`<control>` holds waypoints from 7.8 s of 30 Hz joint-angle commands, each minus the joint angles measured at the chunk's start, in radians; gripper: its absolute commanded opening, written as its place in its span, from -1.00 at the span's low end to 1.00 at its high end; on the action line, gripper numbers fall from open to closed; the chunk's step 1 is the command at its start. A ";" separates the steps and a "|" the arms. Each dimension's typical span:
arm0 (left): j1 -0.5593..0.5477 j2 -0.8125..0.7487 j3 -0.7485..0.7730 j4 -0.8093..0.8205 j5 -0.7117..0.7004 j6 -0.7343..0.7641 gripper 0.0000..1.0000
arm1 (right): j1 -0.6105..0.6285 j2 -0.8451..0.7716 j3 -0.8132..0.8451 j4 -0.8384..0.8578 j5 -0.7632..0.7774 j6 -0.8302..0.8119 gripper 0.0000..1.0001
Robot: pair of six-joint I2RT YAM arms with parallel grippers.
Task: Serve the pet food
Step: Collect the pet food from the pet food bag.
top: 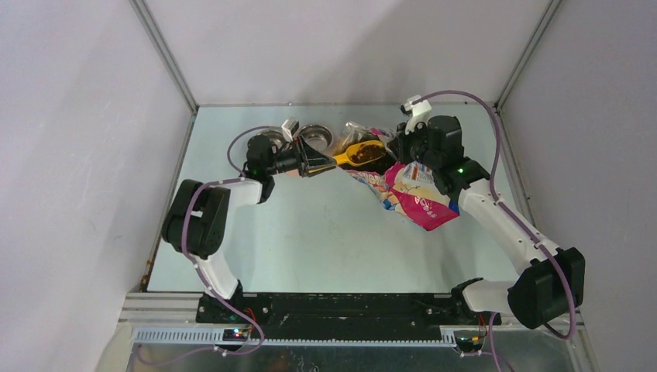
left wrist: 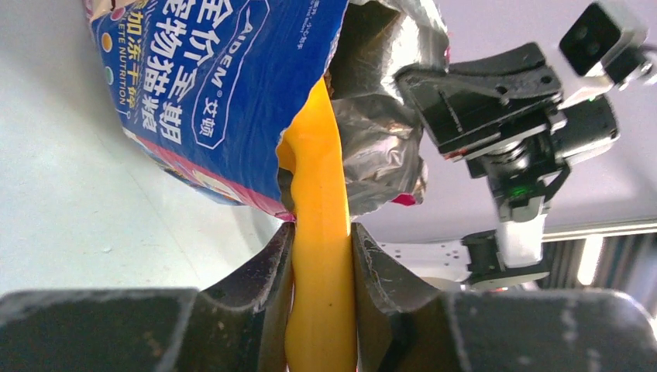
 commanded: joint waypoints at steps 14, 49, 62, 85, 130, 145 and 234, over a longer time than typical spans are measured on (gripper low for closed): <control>0.020 0.158 -0.016 0.533 0.003 -0.444 -1.00 | 0.013 0.020 -0.006 0.030 0.118 -0.170 -1.00; -0.066 0.154 0.497 -1.137 -0.184 0.599 -1.00 | 0.032 -0.006 0.062 -0.070 0.015 -0.194 -1.00; -0.209 0.358 0.741 -1.456 -0.311 0.705 -1.00 | 0.155 0.056 0.063 -0.079 0.012 -0.193 -1.00; -0.324 0.483 0.464 -0.143 0.025 -0.079 -1.00 | -0.060 -0.002 0.017 -0.064 -0.141 -0.130 -1.00; -0.068 0.236 0.145 0.523 0.166 -0.458 -1.00 | -0.209 0.010 -0.002 -0.155 -0.340 -0.280 -1.00; -0.079 0.243 0.118 0.500 0.133 -0.426 -1.00 | -0.079 0.050 -0.001 -0.078 -0.118 -0.217 -1.00; -0.127 0.151 0.228 0.105 0.143 -0.160 -1.00 | -0.108 0.034 -0.001 -0.055 -0.205 -0.114 -1.00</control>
